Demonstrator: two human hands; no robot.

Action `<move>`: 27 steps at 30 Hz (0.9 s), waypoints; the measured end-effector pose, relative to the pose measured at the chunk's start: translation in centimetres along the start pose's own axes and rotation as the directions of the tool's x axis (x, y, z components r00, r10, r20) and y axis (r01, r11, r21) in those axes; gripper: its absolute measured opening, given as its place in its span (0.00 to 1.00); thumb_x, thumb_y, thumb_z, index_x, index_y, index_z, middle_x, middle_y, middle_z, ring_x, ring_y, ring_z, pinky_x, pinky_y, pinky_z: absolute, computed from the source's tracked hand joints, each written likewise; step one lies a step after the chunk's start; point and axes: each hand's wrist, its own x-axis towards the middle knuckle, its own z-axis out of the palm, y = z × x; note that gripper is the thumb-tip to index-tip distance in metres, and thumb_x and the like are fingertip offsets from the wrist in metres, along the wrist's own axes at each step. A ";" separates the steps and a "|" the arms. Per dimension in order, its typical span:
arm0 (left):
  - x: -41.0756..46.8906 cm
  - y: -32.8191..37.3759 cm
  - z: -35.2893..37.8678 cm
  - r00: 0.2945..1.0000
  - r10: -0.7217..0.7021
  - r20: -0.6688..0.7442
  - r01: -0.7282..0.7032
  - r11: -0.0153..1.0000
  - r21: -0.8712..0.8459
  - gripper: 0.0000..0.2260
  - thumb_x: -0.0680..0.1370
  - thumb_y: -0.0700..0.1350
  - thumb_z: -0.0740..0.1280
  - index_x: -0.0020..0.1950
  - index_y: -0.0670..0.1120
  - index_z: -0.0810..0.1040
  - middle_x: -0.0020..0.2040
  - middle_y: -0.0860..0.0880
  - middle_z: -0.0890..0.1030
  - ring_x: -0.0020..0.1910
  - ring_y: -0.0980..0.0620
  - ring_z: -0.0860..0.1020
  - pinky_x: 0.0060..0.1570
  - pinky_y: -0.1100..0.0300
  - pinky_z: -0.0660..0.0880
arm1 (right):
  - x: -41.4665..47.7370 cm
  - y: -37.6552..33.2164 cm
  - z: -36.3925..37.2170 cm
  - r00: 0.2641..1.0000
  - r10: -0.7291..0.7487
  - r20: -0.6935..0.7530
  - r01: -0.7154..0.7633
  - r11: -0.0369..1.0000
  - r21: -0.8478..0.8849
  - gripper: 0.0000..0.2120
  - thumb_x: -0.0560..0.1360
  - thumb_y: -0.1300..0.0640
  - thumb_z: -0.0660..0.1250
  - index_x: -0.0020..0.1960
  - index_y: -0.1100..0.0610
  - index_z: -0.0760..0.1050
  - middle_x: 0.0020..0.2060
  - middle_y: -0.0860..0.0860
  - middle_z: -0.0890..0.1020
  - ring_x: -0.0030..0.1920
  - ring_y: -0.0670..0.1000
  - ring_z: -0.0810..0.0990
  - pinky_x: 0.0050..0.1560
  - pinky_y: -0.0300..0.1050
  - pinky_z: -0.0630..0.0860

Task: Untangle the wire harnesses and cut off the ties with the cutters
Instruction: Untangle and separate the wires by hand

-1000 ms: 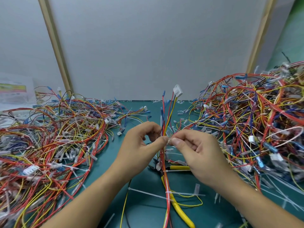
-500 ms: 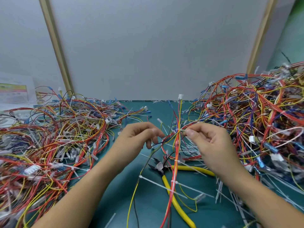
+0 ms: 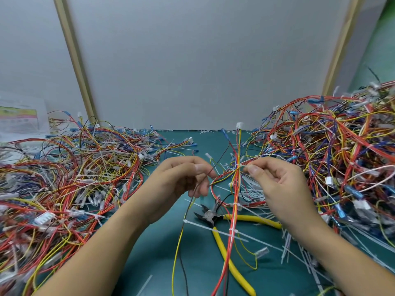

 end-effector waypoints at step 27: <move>0.4 -1.0 1.6 0.951 0.039 -0.307 -0.037 0.999 0.014 0.21 0.72 0.42 0.74 0.63 0.45 0.75 0.40 0.45 0.83 0.31 0.53 0.73 0.38 0.63 0.74 | -2.0 -2.1 1.4 0.893 -0.325 0.313 0.409 0.875 -0.260 0.02 0.75 0.56 0.70 0.45 0.51 0.81 0.38 0.41 0.80 0.43 0.44 0.78 0.45 0.32 0.69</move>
